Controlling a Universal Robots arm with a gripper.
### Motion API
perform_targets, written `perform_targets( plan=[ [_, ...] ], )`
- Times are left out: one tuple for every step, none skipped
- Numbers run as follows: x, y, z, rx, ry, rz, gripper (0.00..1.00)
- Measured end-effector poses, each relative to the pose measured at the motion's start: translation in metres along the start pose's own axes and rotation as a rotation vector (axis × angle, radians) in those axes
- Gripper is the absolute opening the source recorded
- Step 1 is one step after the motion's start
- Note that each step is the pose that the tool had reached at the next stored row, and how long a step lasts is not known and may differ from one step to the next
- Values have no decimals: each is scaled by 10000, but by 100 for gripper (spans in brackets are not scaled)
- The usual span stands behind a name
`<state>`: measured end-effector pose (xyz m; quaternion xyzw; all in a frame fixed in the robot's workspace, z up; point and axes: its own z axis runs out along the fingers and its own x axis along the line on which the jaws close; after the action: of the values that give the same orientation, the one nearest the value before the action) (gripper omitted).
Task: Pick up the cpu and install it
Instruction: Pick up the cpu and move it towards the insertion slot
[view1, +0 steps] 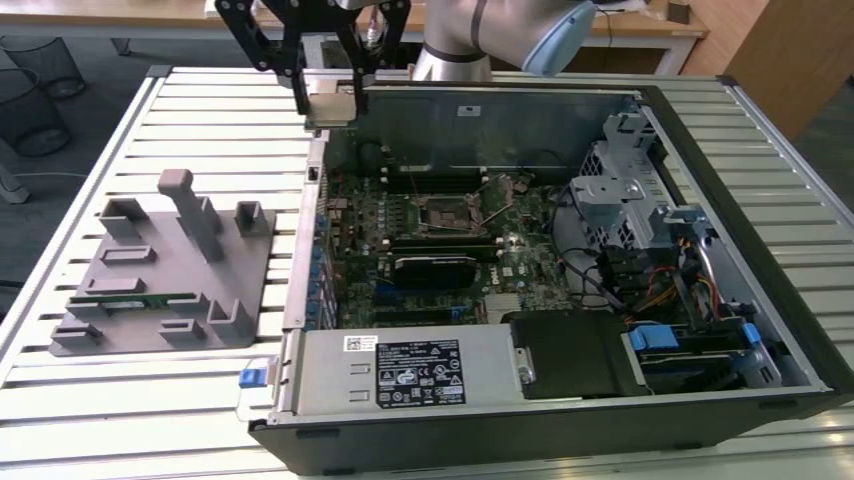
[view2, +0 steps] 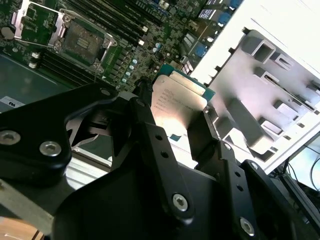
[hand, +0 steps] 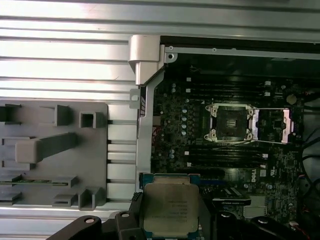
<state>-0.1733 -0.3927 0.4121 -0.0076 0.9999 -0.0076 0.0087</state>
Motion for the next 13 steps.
perform_targets(
  plan=[
    [-7,0,0,0,-1,1,53],
    [-14,0,0,0,0,0,53],
    [-22,0,0,0,0,0,53],
    [-29,0,0,0,0,0,53],
    [-36,0,1,0,-1,0,53],
    [-44,-1,1,0,0,0,53],
    [-52,-1,1,0,0,0,53],
    [-60,-1,1,0,-1,1,53],
    [-69,-1,1,0,0,1,53],
    [-76,-1,1,0,0,1,53],
    [-84,-1,1,0,0,0,53],
    [-91,-1,1,0,0,0,53],
    [-99,-1,1,1,0,0,53]
  ],
)
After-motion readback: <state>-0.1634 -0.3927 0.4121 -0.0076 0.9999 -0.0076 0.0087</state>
